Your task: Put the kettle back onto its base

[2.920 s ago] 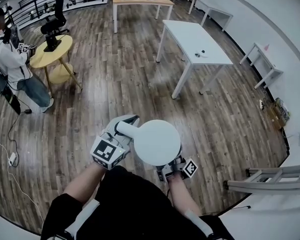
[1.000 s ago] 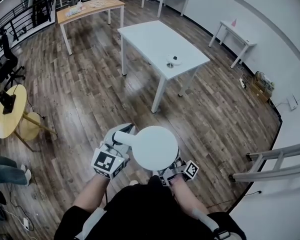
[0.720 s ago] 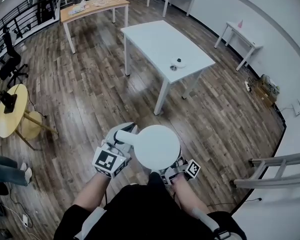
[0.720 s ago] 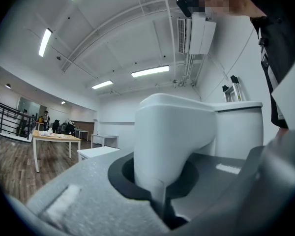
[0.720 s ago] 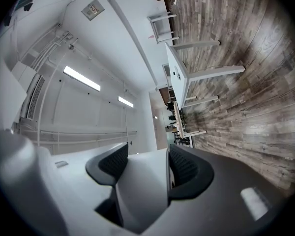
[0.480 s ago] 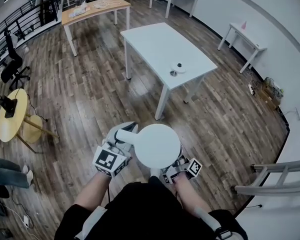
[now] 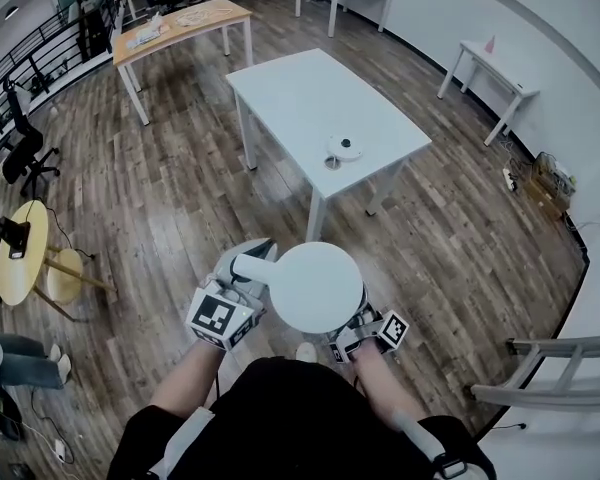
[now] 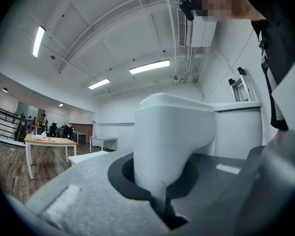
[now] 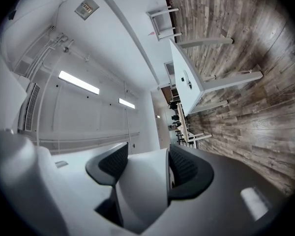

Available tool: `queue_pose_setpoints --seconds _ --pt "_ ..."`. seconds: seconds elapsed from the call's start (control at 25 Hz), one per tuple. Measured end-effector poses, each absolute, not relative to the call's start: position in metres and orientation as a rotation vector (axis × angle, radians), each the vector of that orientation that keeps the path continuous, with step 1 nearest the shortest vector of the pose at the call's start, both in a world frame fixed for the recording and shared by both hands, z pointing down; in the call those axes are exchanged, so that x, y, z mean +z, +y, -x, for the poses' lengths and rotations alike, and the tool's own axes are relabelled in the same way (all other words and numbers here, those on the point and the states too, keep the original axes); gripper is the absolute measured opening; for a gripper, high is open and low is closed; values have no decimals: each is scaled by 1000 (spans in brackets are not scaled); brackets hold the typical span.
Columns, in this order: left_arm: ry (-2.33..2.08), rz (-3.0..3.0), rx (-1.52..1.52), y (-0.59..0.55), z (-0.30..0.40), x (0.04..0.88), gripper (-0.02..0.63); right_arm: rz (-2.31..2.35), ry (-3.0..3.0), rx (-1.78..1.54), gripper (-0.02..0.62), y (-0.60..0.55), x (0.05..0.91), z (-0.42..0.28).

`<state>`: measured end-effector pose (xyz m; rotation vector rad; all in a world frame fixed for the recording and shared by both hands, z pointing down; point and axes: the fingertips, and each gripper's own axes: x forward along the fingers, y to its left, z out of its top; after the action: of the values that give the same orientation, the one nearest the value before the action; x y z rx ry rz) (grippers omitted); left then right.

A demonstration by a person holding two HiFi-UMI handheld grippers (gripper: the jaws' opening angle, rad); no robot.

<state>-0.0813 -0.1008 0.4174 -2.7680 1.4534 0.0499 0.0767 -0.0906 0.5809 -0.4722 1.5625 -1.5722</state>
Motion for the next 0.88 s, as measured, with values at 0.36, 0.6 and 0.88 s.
queue_pose_setpoints --seconds 0.36,0.6,0.88 --pt "1454 2767 64 -150 33 419 2 486 1556 -1562 267 -136 581 -129" --pt "1427 2789 46 -174 19 424 2 499 1526 -1556 265 -154 588 -140" --pt "1358 2836 81 -223 7 429 2 547 1514 -1512 264 -195 591 -153"
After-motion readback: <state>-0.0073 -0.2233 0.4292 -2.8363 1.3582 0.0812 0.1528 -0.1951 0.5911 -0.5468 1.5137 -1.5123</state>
